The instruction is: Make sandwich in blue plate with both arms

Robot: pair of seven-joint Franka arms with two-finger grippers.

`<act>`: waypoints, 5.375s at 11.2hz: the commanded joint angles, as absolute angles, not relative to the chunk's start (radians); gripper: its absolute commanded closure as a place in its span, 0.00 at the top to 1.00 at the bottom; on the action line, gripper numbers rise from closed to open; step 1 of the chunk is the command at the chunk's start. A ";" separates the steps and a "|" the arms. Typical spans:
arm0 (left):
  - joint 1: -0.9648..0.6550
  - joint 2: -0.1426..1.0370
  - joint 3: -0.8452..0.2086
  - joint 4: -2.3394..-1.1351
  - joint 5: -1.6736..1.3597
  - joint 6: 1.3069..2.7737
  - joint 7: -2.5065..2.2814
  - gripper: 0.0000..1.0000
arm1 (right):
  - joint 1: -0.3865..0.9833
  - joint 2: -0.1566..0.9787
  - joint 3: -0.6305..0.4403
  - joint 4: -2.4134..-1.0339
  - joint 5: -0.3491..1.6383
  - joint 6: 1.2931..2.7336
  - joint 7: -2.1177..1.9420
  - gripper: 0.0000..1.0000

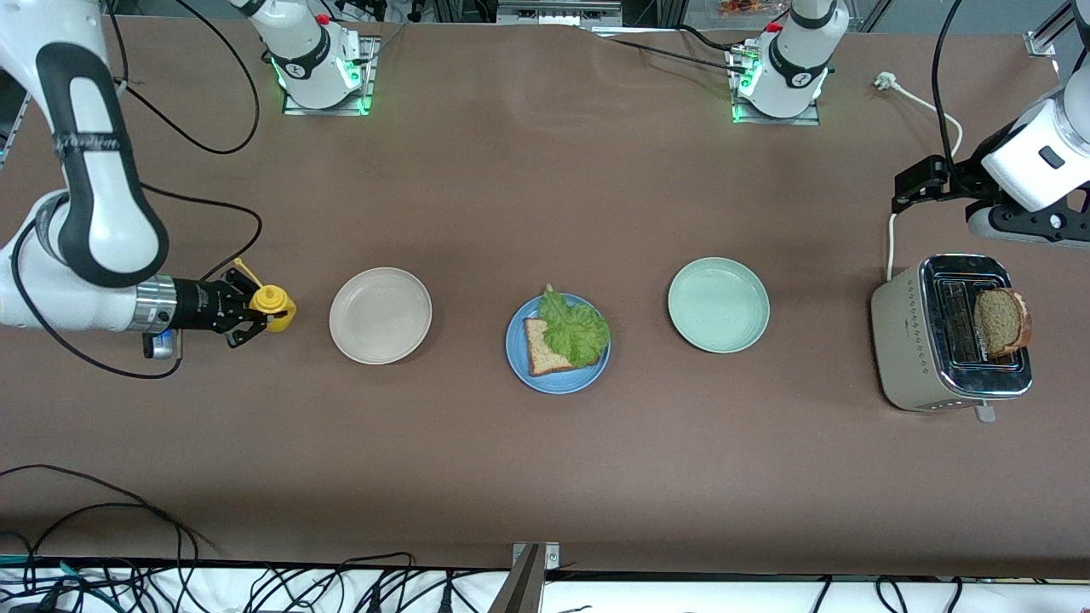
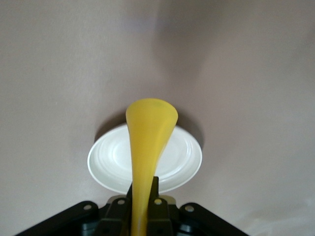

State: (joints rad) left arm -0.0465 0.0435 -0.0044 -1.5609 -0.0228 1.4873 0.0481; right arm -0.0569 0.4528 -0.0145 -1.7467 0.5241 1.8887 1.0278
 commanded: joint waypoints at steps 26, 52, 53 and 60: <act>-0.048 0.037 0.000 -1.563 -0.014 1.493 0.071 1.00 | 0.730 0.857 0.009 -1.190 -0.178 1.700 2.632 0.00; -0.046 0.040 0.003 -1.562 -0.014 1.494 0.071 1.00 | 0.536 0.899 -0.196 -0.985 -0.212 1.680 2.337 0.00; -0.046 0.043 0.003 -1.560 -0.014 1.494 0.071 1.00 | 0.491 0.862 -0.189 -0.986 -0.190 1.671 2.280 0.00; -0.044 0.044 0.003 -1.560 -0.014 1.494 0.071 1.00 | 0.260 0.642 -0.170 -1.217 0.104 1.788 1.814 0.00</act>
